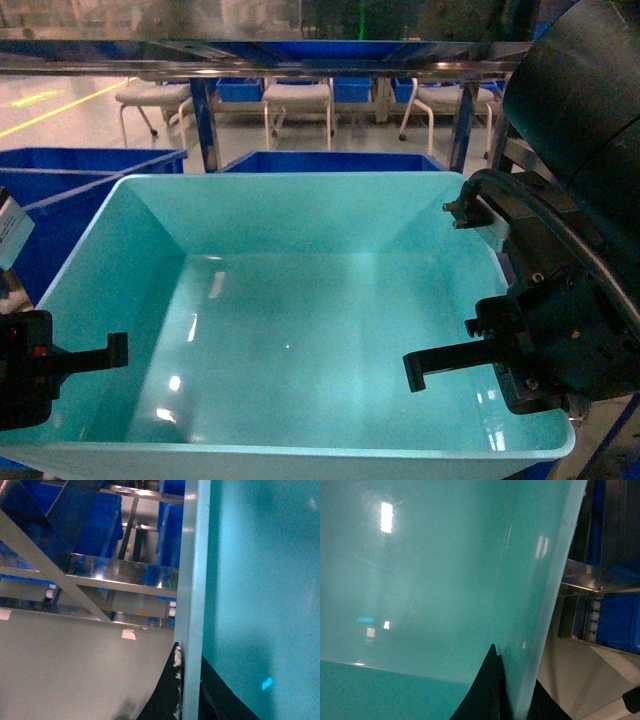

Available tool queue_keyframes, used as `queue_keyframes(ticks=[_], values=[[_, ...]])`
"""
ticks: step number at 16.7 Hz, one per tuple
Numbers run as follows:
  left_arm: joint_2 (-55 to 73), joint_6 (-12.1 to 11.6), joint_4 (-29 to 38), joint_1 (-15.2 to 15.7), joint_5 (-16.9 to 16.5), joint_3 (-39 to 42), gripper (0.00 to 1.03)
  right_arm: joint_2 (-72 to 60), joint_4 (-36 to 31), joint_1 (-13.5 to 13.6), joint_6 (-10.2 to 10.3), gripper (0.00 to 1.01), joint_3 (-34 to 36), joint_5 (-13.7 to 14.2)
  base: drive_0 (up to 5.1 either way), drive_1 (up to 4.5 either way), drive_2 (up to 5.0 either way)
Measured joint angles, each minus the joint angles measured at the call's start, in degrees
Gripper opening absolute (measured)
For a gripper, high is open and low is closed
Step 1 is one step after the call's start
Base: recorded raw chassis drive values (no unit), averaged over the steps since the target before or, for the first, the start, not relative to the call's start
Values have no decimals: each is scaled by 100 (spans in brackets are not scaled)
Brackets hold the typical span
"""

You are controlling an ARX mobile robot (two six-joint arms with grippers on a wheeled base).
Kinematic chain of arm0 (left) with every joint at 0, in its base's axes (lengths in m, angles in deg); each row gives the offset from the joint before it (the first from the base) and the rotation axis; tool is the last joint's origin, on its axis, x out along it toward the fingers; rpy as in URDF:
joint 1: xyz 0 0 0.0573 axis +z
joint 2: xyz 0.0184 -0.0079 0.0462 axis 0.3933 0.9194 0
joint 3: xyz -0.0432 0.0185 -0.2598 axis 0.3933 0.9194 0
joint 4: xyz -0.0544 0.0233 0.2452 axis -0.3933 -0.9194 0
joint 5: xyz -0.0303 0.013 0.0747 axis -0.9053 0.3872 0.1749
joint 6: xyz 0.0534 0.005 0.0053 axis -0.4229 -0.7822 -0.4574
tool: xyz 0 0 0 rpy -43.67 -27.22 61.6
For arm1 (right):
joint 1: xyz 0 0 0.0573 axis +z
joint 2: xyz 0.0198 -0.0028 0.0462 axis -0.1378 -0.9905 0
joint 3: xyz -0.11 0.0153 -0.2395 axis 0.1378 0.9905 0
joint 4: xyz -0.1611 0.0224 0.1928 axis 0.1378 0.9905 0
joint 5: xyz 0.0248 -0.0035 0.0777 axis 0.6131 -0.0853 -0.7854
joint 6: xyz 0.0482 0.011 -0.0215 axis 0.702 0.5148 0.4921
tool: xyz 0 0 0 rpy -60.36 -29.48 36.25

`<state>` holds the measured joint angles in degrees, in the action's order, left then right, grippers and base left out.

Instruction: Organize blue bins on left shelf correctly

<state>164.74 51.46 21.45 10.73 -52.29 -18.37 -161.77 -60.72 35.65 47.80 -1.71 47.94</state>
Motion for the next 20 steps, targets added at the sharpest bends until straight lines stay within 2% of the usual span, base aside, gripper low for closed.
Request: queue_keyframes(ticks=[7,20], values=[[0,2,-46,0,2,0,2,0,55,0,0,2,2,2,7,421,-407],[2,2,-39,-2,0,0,2,-2,46,0,0,2,2,4,0,0,0]])
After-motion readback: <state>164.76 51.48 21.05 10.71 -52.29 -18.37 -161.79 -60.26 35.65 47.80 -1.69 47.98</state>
